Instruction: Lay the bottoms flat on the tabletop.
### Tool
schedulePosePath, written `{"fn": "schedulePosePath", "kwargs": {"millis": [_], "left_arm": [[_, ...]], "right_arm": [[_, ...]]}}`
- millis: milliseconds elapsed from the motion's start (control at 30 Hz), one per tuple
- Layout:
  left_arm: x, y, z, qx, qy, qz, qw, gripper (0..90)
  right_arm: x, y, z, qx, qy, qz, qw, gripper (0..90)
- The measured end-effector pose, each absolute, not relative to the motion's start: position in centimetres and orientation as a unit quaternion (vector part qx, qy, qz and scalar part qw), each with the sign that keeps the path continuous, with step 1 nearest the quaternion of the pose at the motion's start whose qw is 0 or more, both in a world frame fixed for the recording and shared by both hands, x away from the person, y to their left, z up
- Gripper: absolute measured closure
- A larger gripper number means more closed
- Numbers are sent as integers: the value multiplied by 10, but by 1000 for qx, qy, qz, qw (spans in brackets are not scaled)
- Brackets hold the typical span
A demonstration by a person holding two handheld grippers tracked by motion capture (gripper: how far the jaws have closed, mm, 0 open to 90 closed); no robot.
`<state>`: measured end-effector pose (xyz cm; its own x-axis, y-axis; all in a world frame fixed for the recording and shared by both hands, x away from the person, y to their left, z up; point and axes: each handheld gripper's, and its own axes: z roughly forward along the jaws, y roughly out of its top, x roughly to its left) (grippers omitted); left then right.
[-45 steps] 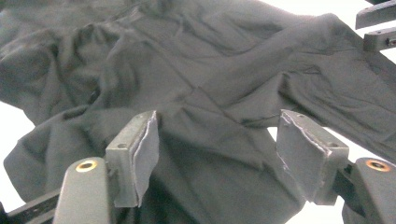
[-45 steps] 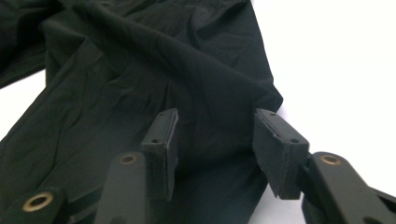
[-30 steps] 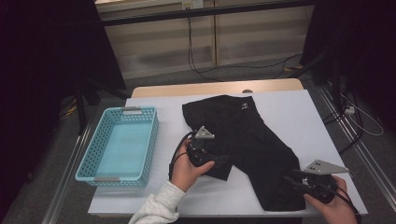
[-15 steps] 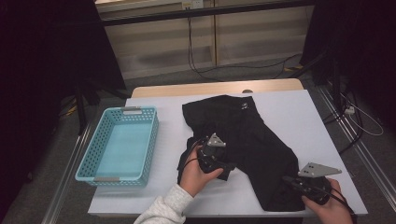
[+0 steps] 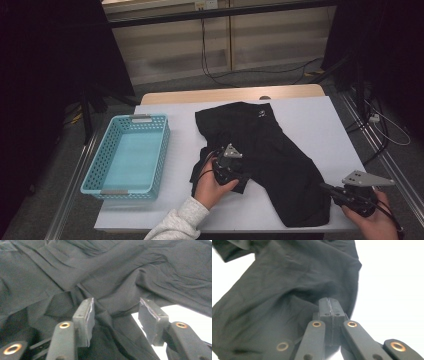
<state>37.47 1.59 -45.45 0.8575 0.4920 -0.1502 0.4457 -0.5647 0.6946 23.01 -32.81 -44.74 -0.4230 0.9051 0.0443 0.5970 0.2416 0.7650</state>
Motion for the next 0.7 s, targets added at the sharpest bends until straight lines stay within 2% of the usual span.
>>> {"fn": "schedulePosePath", "kwargs": {"millis": [67, 300, 400, 433, 467, 600, 700], "left_arm": [[374, 17, -454, 886, 266, 36, 378, 556], [374, 19, -453, 883, 278, 28, 377, 592], [373, 19, -451, 888, 286, 17, 359, 657], [372, 20, -452, 890, 288, 8, 352, 709], [372, 19, -452, 890, 287, 9, 353, 714], [371, 19, -452, 888, 291, 8, 355, 744], [372, 21, -453, 887, 296, 3, 355, 811]], "right_arm": [[229, -334, -448, 500, 758, 361, 212, 900], [227, -349, -451, 515, 751, 354, 213, 900], [226, -352, -451, 518, 753, 347, 211, 897], [226, -353, -452, 519, 755, 343, 208, 897], [226, -353, -452, 521, 756, 338, 209, 894], [225, -355, -452, 516, 755, 349, 204, 810], [227, -353, -449, 524, 741, 362, 214, 688]]}}
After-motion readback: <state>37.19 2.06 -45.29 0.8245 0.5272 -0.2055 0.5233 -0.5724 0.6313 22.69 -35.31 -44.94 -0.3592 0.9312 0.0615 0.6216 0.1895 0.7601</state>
